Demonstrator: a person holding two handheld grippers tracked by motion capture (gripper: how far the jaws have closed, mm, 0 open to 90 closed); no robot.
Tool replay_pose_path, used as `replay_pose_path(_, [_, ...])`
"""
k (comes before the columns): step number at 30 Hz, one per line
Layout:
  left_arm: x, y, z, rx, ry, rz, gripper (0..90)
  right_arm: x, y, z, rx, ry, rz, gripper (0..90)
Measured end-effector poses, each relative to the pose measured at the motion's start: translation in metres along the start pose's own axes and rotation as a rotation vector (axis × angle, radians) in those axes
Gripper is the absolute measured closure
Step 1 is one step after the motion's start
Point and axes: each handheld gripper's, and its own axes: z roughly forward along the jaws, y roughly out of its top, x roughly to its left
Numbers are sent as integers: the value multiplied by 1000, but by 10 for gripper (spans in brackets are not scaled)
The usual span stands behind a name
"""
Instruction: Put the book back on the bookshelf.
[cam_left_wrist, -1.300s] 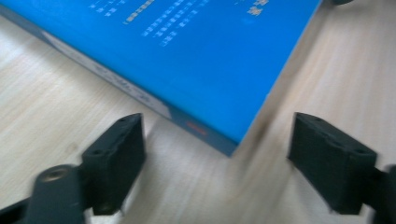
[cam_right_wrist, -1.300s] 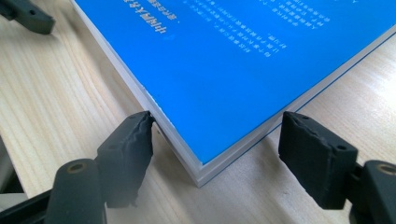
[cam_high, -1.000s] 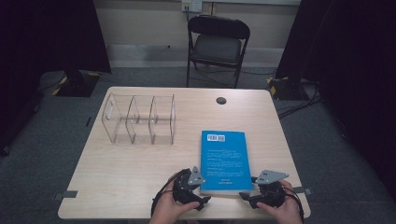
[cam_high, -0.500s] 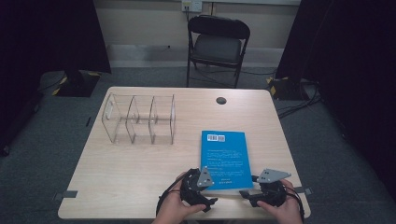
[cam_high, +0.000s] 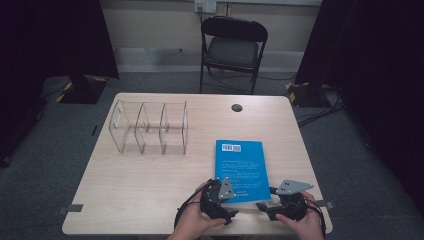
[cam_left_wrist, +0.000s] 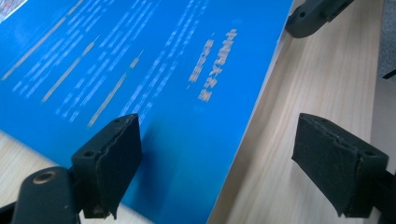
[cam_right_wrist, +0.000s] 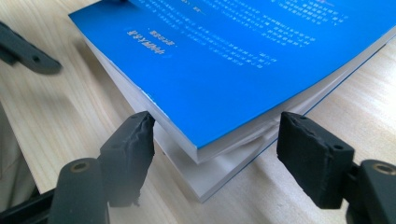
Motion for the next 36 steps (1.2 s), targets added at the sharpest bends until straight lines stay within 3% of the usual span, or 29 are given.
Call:
replay_pose_path(3, [-3,5,9,-18,-7,6,133,0,1,0,-7,4,2,276])
replay_pose_path(4, [-2,7,10,-9,-3,22,119,0,1,-1,-5,3,4,276])
replay_pose_path(14, [-2,17,25,-5,24,22,30,0,4,-2,-21,-1,14,277])
replay_pose_path(15, [-2,19,27,15,34,37,23,0,4,-2,-22,-1,13,277])
replay_pose_path(17, [-2,20,30,0,32,35,0,0,4,-2,-25,-1,15,277])
replay_pose_path(29, [0,23,34,-16,46,-5,3,0,6,-3,-37,-2,17,278])
replay_pose_path(36, [5,25,30,-26,52,-28,112,0,7,-3,-42,5,22,279])
